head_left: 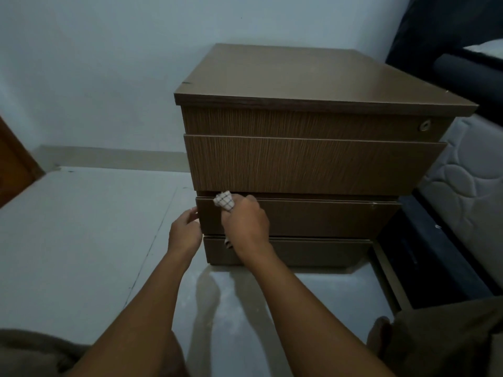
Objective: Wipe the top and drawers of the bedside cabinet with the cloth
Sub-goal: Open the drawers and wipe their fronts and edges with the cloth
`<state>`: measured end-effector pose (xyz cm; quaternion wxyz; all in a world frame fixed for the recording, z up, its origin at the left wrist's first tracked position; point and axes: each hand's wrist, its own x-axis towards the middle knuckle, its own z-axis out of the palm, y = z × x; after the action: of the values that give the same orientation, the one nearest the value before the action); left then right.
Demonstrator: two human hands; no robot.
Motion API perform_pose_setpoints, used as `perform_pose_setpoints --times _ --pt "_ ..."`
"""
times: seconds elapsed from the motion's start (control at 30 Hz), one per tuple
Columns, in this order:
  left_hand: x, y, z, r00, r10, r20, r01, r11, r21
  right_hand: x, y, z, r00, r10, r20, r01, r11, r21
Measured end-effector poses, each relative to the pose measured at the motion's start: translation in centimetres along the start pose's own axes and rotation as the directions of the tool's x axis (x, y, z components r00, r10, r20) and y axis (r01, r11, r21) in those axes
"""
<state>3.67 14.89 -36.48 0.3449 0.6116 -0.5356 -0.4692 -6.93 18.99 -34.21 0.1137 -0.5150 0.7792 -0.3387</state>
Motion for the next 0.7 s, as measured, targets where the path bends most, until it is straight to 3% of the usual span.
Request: perform_pose_setpoints --times 0.17,0.37,0.47,0.53,0.7 --pt "0.3 -0.3 -0.7 0.998 0.019 0.052 -0.019 1.000 -0.012 0.9 -2.1 1.0 0.992 -0.055 0.110 0.058 0.998 -0.031" --pt "0.5 0.0 -2.9 0.994 0.031 0.107 -0.041 0.994 0.098 1.7 -3.7 0.3 0.938 -0.142 0.315 0.179 0.980 -0.089" --pt "0.2 0.5 -4.0 0.991 0.044 0.128 -0.058 0.993 0.107 1.7 -3.5 -1.4 0.901 -0.156 0.406 0.093 0.981 0.170" --pt "-0.3 1.2 -4.4 0.991 0.051 0.126 -0.061 0.995 0.078 1.4 -3.3 -2.9 0.869 -0.183 0.459 -0.004 0.926 0.377" --pt "-2.3 4.4 -5.1 0.961 -0.012 0.277 0.048 0.991 -0.123 0.6 -2.6 -7.1 0.862 -0.173 0.477 -0.141 0.821 0.553"
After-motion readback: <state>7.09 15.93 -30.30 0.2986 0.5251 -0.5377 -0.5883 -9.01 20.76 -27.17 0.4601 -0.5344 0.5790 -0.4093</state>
